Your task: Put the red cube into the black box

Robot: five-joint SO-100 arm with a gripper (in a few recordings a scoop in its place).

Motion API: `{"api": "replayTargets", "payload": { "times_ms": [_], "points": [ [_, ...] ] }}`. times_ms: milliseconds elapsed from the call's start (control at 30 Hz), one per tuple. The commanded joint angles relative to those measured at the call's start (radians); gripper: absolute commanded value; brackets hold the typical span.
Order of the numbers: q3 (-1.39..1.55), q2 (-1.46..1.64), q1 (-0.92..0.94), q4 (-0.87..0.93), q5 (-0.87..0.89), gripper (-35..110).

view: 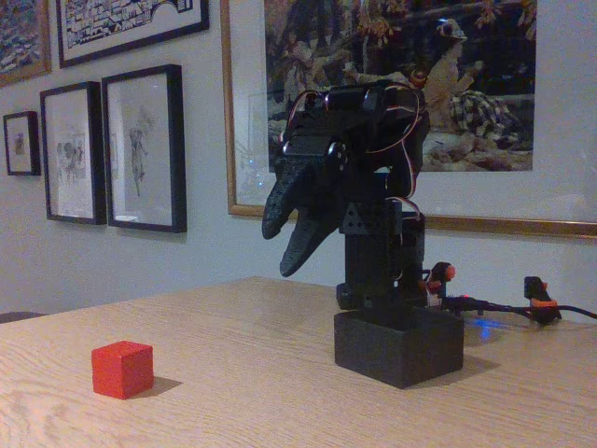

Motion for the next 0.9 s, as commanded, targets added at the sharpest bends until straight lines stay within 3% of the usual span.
{"api": "replayTargets", "payload": {
  "times_ms": [0,533,867],
  "points": [
    [0.163,0.348,0.081,0.127,-0.092,22],
    [0.173,0.371,0.074,0.132,-0.078,24],
    [0.196,0.531,0.044,0.229,-0.057,24]
  ]
}}
